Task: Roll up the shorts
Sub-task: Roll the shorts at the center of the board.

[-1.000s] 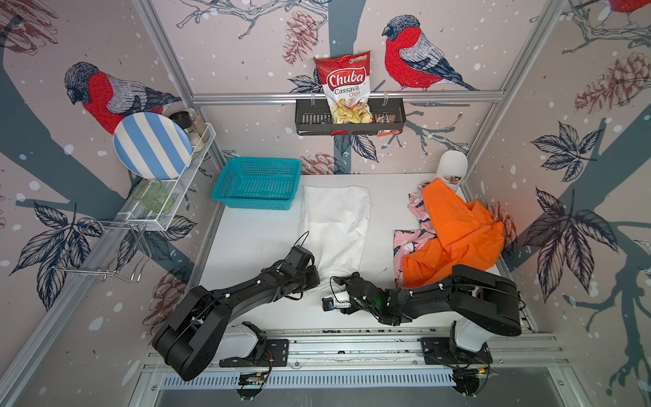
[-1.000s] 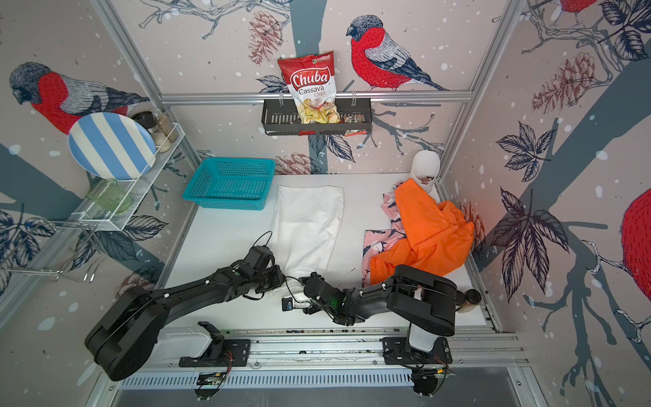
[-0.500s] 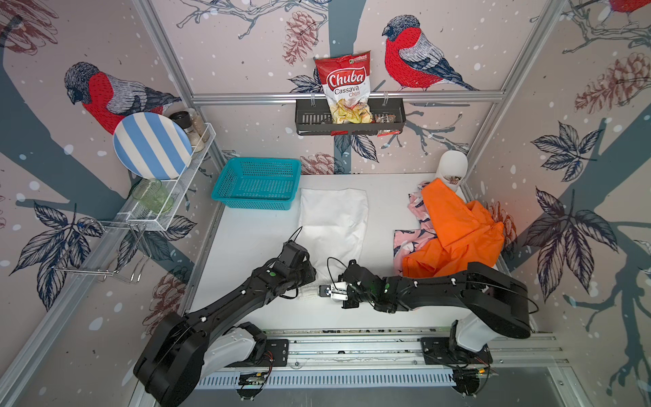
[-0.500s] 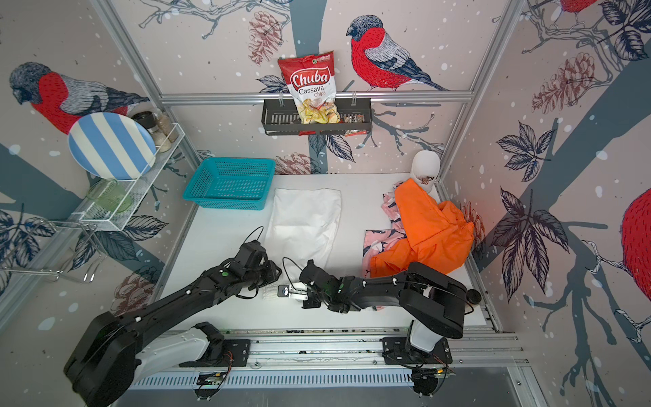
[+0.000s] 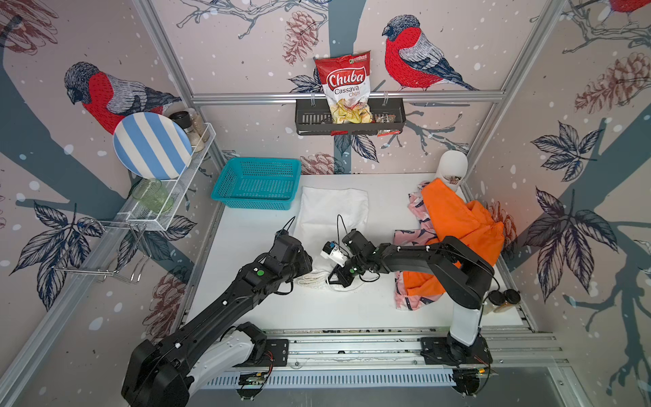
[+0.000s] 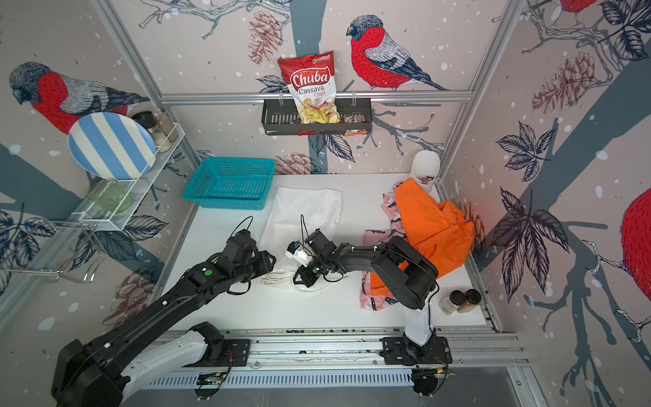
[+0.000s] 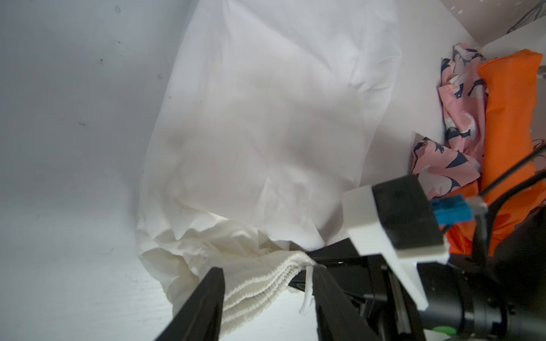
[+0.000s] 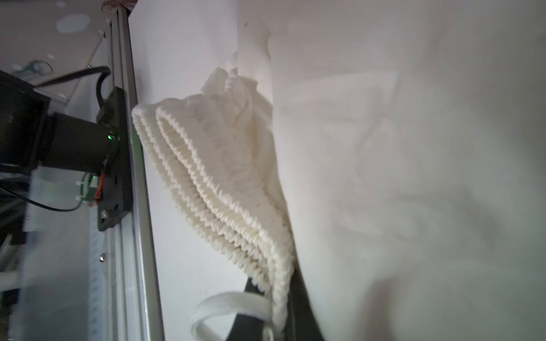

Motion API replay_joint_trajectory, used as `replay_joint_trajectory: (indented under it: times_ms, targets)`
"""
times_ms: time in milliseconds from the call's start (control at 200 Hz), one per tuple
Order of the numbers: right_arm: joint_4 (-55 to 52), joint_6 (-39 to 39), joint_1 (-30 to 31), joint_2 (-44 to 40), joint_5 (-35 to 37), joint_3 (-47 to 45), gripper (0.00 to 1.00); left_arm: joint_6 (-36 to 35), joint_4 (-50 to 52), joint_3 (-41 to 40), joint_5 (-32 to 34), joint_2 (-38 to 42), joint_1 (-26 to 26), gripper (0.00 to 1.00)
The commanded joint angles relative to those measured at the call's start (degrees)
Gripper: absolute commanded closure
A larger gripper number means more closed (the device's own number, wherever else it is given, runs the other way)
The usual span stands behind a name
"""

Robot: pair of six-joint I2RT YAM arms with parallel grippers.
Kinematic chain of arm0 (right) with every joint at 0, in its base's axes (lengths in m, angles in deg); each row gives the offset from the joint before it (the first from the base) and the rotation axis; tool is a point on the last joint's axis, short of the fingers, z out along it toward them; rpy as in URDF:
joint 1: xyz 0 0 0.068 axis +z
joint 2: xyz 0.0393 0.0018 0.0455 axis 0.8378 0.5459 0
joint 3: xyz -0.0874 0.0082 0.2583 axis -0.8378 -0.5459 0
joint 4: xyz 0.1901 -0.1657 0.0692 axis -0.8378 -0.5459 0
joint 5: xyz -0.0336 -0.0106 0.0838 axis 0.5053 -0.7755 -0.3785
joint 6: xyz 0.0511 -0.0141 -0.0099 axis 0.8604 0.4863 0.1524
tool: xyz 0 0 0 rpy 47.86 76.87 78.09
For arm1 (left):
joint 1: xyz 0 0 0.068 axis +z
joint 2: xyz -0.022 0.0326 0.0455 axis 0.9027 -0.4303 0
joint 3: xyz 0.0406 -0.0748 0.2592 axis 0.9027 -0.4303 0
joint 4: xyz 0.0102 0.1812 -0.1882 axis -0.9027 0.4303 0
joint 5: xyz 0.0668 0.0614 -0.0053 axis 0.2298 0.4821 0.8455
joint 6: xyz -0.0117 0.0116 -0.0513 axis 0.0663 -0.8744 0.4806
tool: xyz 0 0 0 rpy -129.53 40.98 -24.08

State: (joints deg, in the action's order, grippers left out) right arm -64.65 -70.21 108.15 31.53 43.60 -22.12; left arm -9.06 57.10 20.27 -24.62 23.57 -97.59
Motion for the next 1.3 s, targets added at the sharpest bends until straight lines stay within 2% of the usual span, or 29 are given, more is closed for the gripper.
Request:
replay_joint_trajectory:
  times_ms: [0, 130, 265, 490, 685, 755, 795, 1030, 1125, 1190, 1245, 1296]
  targets:
    - [3.3, 15.9, -2.7, 2.6, -6.0, -0.4, 1.0, -1.2, 1.2, -1.0, -3.3, -0.1, 0.1, 0.48]
    - [5.3, 26.4, -5.3, 6.0, -9.8, -0.2, 1.0, -1.5, 1.0, -1.0, -4.8, 0.0, 0.0, 0.48]
    - [5.9, 32.9, -6.5, 7.7, -10.7, -0.5, 0.99, -1.3, -1.0, -1.0, -7.0, -0.1, 0.0, 0.52]
    - [5.0, 33.8, -6.9, 5.7, -8.3, -1.8, 0.91, -1.8, -7.9, -0.7, -7.2, -8.9, 0.1, 0.75]
    - [1.2, 30.5, -6.2, 2.5, -2.0, -1.8, 0.75, -1.8, -11.3, -0.2, -3.6, -18.2, 1.0, 0.79]
    - [-2.5, 28.6, -5.8, 0.1, 3.7, -1.5, 0.61, -1.9, -11.3, -0.7, -2.2, -20.8, 1.3, 0.81]
    - [-4.9, 27.4, -5.8, -1.5, 7.4, -1.4, 0.57, -2.2, -11.3, -1.1, -1.9, -21.8, 1.2, 0.81]
    - [-17.4, 17.4, -4.7, -12.2, 32.4, 0.0, 0.45, -2.7, -13.6, -4.5, -2.3, -22.9, 1.3, 0.82]
    - [-20.3, 10.6, -2.7, -14.9, 39.8, 1.4, 0.42, -2.9, -13.8, -4.9, -2.6, -22.8, 1.3, 0.82]
    - [-19.2, 3.3, 0.3, -17.1, 42.8, 1.1, 0.4, -3.0, -13.9, -4.9, -2.6, -22.5, 1.3, 0.82]
    - [-15.6, -4.4, 3.8, -19.9, 43.4, -1.2, 0.35, -3.1, -13.9, -4.9, -2.7, -22.4, 1.3, 0.82]
    - [-10.9, -10.8, 6.6, -22.4, 44.2, -4.4, 0.26, -3.2, -14.0, -4.8, -3.1, -22.4, 1.4, 0.82]
